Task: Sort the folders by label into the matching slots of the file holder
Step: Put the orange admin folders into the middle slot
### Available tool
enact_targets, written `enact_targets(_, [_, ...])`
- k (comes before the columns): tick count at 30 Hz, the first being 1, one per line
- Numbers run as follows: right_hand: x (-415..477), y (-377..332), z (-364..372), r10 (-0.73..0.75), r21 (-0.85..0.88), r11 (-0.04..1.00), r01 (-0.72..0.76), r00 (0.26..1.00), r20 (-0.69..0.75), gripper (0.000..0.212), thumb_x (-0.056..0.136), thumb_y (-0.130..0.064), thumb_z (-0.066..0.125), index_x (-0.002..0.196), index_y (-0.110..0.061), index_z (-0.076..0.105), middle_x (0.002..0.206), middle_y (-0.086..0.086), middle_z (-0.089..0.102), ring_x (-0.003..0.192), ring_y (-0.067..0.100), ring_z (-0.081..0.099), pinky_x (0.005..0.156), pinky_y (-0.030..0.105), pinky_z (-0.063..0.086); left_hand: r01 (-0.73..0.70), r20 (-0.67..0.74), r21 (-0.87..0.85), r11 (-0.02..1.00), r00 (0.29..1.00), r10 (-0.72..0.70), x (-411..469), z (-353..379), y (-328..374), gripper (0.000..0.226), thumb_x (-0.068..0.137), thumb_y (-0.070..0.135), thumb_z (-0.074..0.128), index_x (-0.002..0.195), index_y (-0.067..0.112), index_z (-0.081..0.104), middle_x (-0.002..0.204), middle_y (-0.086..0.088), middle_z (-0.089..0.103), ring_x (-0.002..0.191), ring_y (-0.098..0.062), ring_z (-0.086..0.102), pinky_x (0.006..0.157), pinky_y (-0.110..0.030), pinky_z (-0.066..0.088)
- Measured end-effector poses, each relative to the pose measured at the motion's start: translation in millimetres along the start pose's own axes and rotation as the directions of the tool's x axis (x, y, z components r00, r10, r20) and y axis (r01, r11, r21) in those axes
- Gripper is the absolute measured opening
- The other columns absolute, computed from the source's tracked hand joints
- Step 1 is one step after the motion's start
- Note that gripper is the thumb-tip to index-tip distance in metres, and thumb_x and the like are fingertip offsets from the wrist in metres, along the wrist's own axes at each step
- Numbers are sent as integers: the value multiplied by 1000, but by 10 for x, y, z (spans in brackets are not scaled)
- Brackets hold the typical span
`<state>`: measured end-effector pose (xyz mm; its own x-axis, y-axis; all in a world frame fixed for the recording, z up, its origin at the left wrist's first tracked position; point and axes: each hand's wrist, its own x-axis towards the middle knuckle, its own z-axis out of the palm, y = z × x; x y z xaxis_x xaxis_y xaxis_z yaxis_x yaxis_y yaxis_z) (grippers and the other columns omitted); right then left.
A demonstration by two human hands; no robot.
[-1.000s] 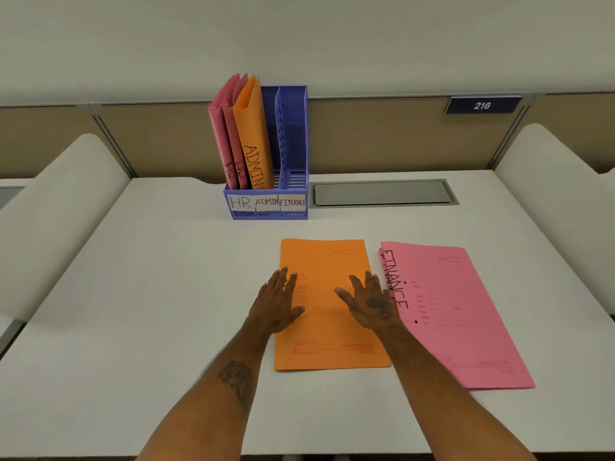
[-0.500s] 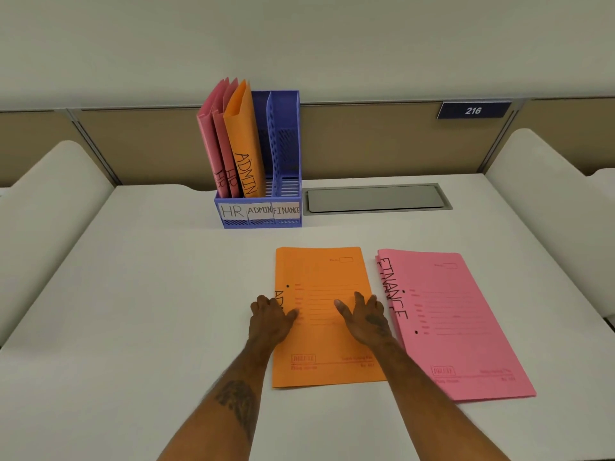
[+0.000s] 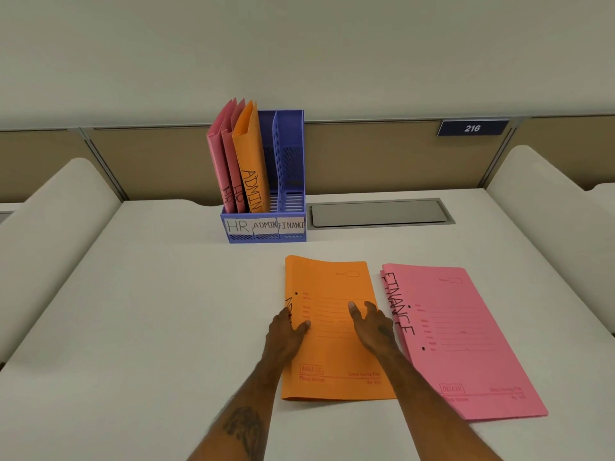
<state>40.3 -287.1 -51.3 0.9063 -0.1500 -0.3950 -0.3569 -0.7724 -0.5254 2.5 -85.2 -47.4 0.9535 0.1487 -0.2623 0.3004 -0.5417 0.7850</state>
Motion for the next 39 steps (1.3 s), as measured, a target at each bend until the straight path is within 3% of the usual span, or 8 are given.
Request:
enact_targets(5, [-28,-34,-36,8,21,1000,-8,1000,12,77,94,-69,27,152,-19,28,153,16,37,139,36,34,109,49,35,-59,-80,-88,994,995,52,-104,31,97,57,99,35,53,149,22,31,143,-2,53,126,-26,55,106,-54,44])
enact_targets(11, [-7,-338,-364,-44,121,992,26,989,142,80,94,-71,24,154,-19,23,158,13,30,142,35,32,112,47,32,-212,-121,-55,976,971,204,-81,-105,429,45,104,29,43,147,23,36,143,-1,54,128,-24,54,108,-52,42])
enact_targets(16, [60,-1361,-1125,-279,207,935,289,957,-77,75,93,-66,40,153,-25,23,155,11,37,133,35,45,101,46,44,-262,-190,61,963,944,269,-16,-165,831,55,104,39,39,155,25,22,148,1,45,131,-20,48,110,-47,40])
enact_targets(20, [-37,-2107,-1852,-408,282,842,460,885,-224,77,86,-65,55,147,-26,29,134,12,53,113,31,58,89,51,55,-313,-316,207,927,875,366,-68,-181,1074,60,103,33,42,156,20,16,134,-2,49,104,-14,57,82,-31,50])
enact_targets(24, [-184,-2452,-2297,-477,84,847,525,820,-316,43,88,-55,58,105,-16,56,95,6,66,85,26,67,76,44,58,-398,-425,306,865,756,498,-152,-203,1278,56,99,22,55,150,11,34,127,-8,56,84,-14,63,60,-28,58])
enact_targets(28, [-284,-2569,-2467,-486,-61,863,501,792,-370,36,90,-46,61,73,-14,56,78,8,67,67,21,66,69,40,61,-479,-495,359,801,630,599,-228,-236,1450,60,88,12,71,141,6,44,118,-14,64,72,-16,68,48,-24,57])
enact_targets(33, [-353,-2589,-2553,-466,-110,878,465,782,-414,37,88,-41,64,65,-13,56,57,3,63,43,16,64,56,32,61,-528,-511,393,753,555,656,-308,-263,1572,67,85,11,74,141,11,36,116,-14,66,72,-17,69,47,-23,57])
enact_targets(39, [-501,-2638,-2663,-524,-213,851,481,740,-422,28,83,-26,64,60,-12,56,54,3,63,39,14,61,49,25,56,-580,-513,339,741,546,662,-383,-238,1606,60,91,23,67,141,16,35,129,-11,61,103,-23,67,66,-28,60])
